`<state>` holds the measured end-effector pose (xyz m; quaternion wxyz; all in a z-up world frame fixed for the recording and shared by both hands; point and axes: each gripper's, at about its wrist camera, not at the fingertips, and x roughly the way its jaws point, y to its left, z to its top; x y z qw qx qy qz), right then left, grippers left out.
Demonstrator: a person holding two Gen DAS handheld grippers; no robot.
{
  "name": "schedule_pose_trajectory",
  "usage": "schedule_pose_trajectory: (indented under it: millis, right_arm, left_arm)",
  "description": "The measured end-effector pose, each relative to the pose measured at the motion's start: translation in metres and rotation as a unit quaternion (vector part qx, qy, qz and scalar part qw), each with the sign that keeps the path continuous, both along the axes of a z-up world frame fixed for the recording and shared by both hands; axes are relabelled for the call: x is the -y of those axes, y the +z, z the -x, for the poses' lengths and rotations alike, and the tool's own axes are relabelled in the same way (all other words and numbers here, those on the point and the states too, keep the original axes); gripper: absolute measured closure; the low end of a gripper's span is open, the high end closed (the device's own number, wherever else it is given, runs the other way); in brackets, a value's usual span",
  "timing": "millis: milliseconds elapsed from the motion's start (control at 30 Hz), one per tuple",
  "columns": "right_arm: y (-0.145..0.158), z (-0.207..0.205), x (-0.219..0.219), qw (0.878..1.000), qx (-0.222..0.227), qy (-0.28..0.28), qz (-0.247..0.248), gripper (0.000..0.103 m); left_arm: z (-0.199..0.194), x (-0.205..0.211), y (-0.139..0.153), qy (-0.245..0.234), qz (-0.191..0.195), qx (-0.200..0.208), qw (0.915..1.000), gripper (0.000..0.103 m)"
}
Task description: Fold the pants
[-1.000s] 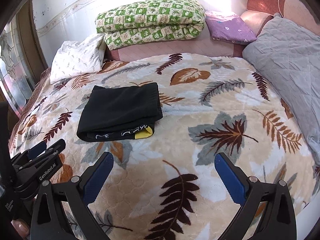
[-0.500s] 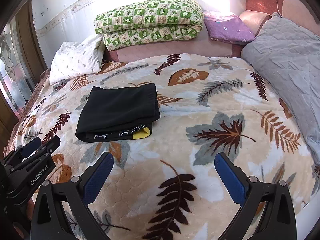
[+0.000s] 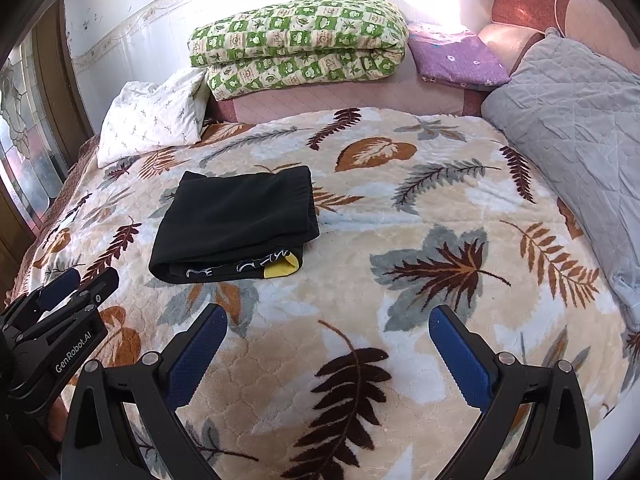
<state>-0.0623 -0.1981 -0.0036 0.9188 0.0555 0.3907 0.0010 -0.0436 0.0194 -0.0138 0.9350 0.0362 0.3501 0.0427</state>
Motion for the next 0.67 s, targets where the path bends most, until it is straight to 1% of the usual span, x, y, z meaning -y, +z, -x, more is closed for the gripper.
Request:
schedule_pose_trajectory:
  millis: [67, 200, 367, 533, 667]
  right_arm:
    - [-0.0003, -0.0007, 0.0011, 1.0, -0.001, 0.0, 0.0, 0.001]
    - [-0.0007, -0.0009, 0.0023, 1.0, -0.001, 0.0, 0.001, 0.001]
    - [-0.0007, -0.001, 0.0024, 1.0, -0.001, 0.0, 0.0, 0.001]
    - [-0.0009, -0.0011, 0.003, 1.0, -0.001, 0.001, 0.0, 0.001]
    - [-0.0009, -0.0014, 0.0032, 1.0, -0.001, 0.002, 0.001, 0.001]
  left_arm:
    - [0.0024, 0.0001, 0.001, 0.002, 0.0, 0.012, 0.9999, 0.048]
    - [0.0053, 0.0023, 0.0059, 0.004, -0.003, 0.032, 0.9995, 0.047]
    - [0.0051, 0.0018, 0.0082, 0.006, 0.004, 0.032, 0.9995, 0.045]
    - [0.0032, 0.0002, 0.0067, 0.01, 0.016, 0.018, 0.9997, 0.045]
    - [0.0049, 0.0005, 0.0056, 0.014, 0.015, 0.018, 0.9996, 0.045]
